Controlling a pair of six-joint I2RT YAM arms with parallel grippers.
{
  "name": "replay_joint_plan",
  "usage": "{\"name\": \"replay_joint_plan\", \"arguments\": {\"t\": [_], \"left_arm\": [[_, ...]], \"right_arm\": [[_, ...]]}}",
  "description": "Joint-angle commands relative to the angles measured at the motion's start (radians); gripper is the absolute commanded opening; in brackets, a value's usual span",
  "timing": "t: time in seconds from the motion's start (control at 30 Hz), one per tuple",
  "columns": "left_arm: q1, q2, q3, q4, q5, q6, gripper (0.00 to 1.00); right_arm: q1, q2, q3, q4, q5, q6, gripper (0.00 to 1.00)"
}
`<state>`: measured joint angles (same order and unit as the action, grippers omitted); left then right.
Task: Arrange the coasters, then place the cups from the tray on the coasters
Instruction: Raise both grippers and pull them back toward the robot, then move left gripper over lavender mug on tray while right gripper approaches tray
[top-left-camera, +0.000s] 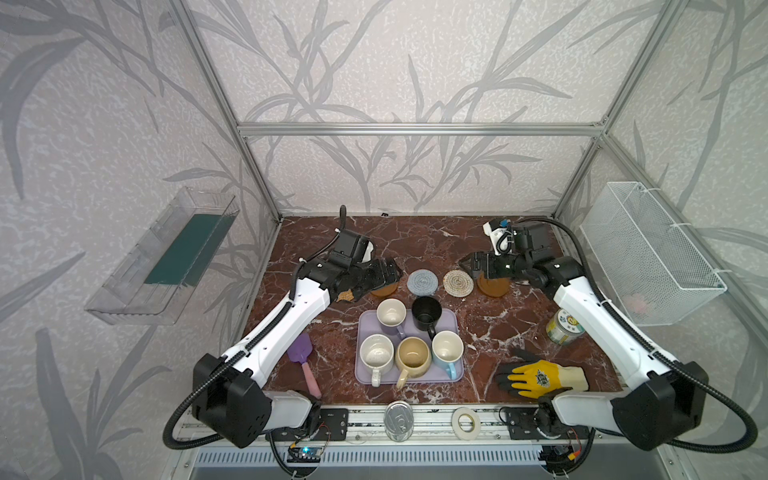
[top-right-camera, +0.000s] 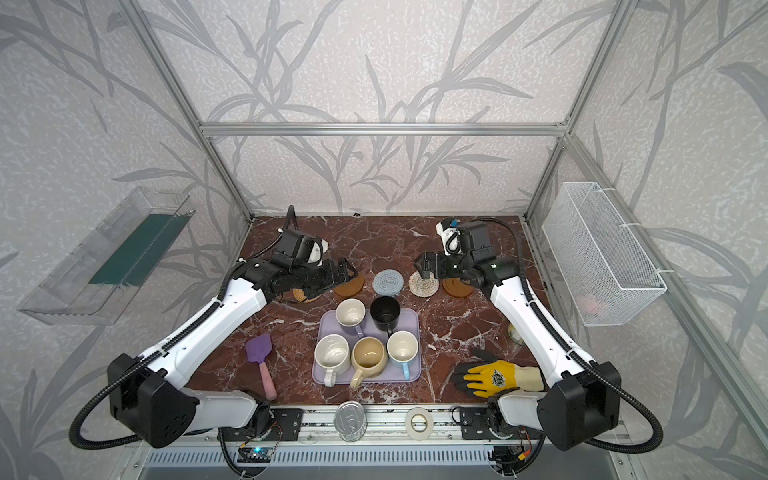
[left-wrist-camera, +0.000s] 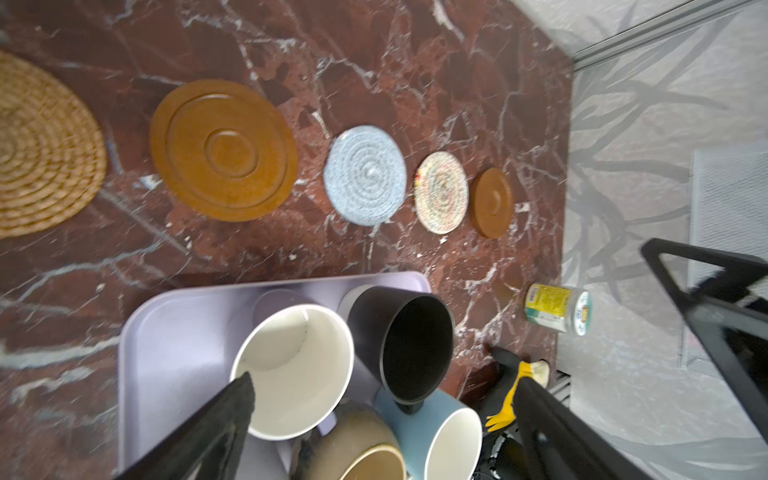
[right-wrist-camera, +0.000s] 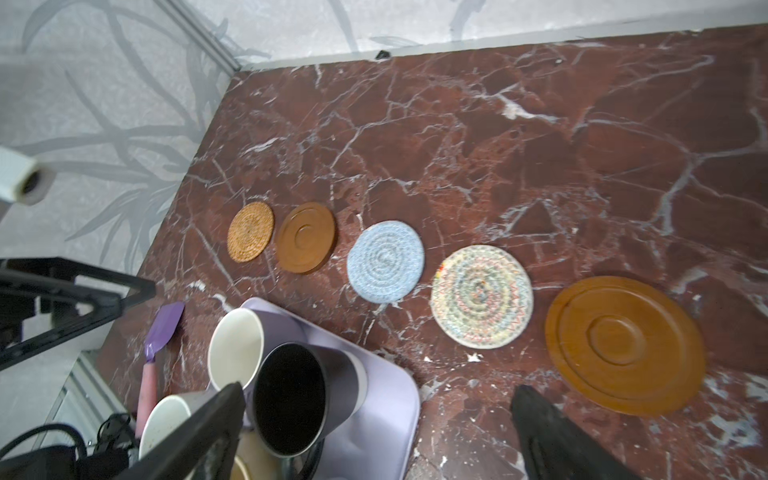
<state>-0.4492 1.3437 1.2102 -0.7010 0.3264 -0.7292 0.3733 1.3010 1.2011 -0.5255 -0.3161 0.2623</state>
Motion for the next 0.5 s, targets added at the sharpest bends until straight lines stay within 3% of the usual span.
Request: {"name": "replay_joint_plan", "arguments": {"t": [0.0, 0.17, 0.3, 0.47], "left_arm": [[-0.054, 0.009, 0.027, -0.142, -0.107, 0.013, 0.95], [-0.157, 0.032, 0.000, -0.166, -0.174, -0.056, 0.90], [-0.185, 0.036, -0.029, -0.157, -0.198, -0.117, 0.83], [-0.207, 0.035, -0.053, -0.151, -0.204, -0.196, 0.71]], "right_arm": [[0.080, -0.039, -0.016, -0.035, 0.094, 0.027, 0.99], [0.163, -0.037, -0.055, -0.004, 0.041, 0.097, 0.99], [0.235, -0.028, -0.069, 0.001, 0.066, 0.088, 0.99], [0.246, -0.026, -0.116, 0.053, 0.054, 0.149, 0.99]]}}
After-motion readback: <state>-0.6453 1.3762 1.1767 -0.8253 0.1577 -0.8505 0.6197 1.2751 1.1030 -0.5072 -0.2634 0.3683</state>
